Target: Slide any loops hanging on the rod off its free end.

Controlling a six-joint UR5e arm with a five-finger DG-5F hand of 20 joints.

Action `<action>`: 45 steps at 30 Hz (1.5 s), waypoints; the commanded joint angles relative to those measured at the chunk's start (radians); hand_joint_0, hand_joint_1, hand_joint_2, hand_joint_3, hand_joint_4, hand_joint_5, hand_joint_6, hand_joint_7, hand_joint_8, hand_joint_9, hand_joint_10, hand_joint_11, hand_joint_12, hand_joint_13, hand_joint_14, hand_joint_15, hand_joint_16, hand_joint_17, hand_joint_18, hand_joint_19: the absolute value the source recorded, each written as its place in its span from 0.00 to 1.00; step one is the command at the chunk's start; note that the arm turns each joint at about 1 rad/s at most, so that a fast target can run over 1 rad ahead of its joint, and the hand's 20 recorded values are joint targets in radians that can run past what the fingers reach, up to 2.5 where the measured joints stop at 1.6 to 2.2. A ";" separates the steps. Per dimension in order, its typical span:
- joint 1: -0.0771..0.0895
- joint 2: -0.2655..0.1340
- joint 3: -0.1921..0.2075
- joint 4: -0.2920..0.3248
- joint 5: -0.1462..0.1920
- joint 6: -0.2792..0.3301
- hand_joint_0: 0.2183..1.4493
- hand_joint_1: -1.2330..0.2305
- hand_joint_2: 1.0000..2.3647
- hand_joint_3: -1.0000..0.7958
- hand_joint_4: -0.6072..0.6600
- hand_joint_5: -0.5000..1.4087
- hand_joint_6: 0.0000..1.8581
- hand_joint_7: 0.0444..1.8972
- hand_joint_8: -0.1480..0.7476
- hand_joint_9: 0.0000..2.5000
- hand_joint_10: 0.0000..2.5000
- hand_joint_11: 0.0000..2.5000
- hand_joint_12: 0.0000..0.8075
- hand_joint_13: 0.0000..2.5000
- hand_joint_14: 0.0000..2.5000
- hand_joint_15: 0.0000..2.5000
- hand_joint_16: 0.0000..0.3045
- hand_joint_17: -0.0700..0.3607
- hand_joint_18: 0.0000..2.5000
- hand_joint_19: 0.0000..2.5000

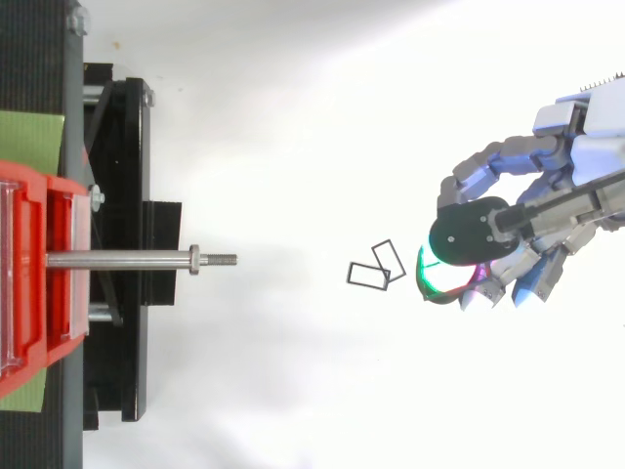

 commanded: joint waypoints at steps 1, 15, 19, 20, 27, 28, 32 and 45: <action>0.000 0.000 0.000 0.000 0.001 -0.001 0.29 0.33 0.01 0.33 0.61 0.17 0.49 0.53 0.51 0.39 0.01 0.20 0.35 0.37 0.00 0.09 0.14 0.39 0.38 0.18; 0.000 0.000 0.001 0.000 -0.004 -0.001 0.27 0.36 0.00 0.28 0.61 0.17 0.48 0.53 0.51 0.39 0.01 0.20 0.36 0.37 0.00 0.09 0.15 0.40 0.39 0.17; 0.000 0.000 0.000 0.000 -0.004 -0.001 0.24 0.33 0.00 0.28 0.62 0.17 0.48 0.53 0.52 0.39 0.01 0.20 0.37 0.38 0.00 0.09 0.16 0.41 0.40 0.17; 0.000 0.000 0.001 0.000 -0.004 -0.001 0.23 0.32 0.00 0.28 0.62 0.17 0.48 0.52 0.52 0.39 0.01 0.20 0.38 0.38 0.00 0.09 0.16 0.41 0.40 0.17; 0.000 0.000 0.001 0.000 -0.002 -0.001 0.23 0.30 0.00 0.28 0.63 0.17 0.48 0.52 0.53 0.39 0.01 0.20 0.38 0.38 0.00 0.09 0.16 0.42 0.40 0.17; 0.000 0.000 0.001 0.000 -0.002 -0.001 0.23 0.29 0.00 0.28 0.62 0.17 0.48 0.52 0.52 0.39 0.01 0.20 0.38 0.38 0.00 0.09 0.16 0.42 0.40 0.17; 0.000 0.000 0.000 0.000 -0.001 -0.003 0.26 0.29 0.00 0.28 0.62 0.17 0.48 0.53 0.51 0.38 0.01 0.20 0.37 0.38 0.00 0.09 0.15 0.40 0.39 0.17; 0.000 0.000 0.001 0.000 -0.004 -0.001 0.32 0.33 0.01 0.39 0.53 0.17 0.49 0.57 0.50 0.39 0.01 0.20 0.35 0.37 0.00 0.09 0.14 0.39 0.39 0.18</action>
